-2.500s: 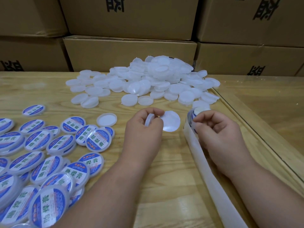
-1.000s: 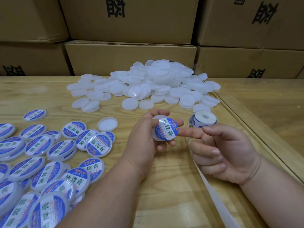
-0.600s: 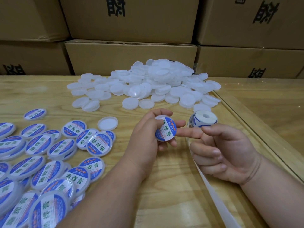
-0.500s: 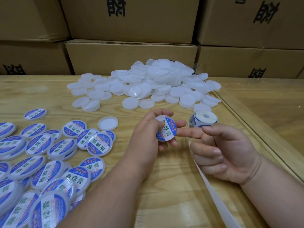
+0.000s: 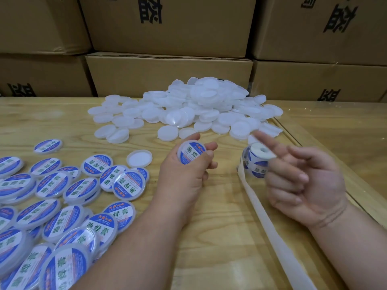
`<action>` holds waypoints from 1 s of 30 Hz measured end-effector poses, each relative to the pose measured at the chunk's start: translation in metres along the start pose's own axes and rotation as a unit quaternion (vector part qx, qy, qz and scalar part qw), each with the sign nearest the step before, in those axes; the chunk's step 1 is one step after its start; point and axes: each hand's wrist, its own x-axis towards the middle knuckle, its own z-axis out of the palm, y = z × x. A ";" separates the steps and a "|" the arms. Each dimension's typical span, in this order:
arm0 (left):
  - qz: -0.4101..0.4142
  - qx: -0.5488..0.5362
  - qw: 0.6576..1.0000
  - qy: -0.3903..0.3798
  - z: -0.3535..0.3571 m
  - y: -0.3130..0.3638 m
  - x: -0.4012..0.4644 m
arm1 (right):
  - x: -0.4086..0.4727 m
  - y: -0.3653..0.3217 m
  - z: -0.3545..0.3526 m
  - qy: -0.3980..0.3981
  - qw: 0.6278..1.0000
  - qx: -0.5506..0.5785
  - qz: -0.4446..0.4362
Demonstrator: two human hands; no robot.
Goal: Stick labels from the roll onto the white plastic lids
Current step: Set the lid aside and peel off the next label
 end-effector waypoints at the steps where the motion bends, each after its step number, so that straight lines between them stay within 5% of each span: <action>1: -0.010 -0.012 1.000 0.013 0.001 0.002 0.000 | 0.000 -0.003 -0.001 0.046 0.997 -0.015 -0.064; 5: -0.062 -0.087 0.992 0.072 0.005 0.011 0.000 | 0.001 -0.011 -0.014 0.319 0.908 -0.097 -0.255; 8: -0.068 -0.151 0.981 0.103 0.003 0.013 0.001 | 0.005 -0.010 -0.026 0.435 0.817 -0.236 -0.295; 14: -0.074 -0.272 0.945 0.166 -0.006 0.015 0.003 | 0.014 0.003 -0.032 0.443 0.750 -0.426 -0.244; 21: -0.051 -0.318 0.923 0.210 -0.009 0.017 0.008 | 0.017 0.003 -0.034 0.459 0.733 -0.451 -0.220; 23: -0.020 -0.230 0.956 0.180 -0.006 0.014 0.005 | 0.017 0.003 -0.033 0.453 0.736 -0.453 -0.219; 26: 0.063 0.115 0.985 0.112 0.003 0.001 -0.006 | 0.017 0.005 -0.032 0.453 0.733 -0.458 -0.216; 28: 0.131 0.393 0.910 0.032 0.009 -0.010 -0.013 | 0.017 0.005 -0.032 0.454 0.730 -0.461 -0.218; 30: 0.159 0.541 0.826 -0.006 0.012 -0.017 -0.012 | 0.016 0.006 -0.030 0.453 0.729 -0.465 -0.220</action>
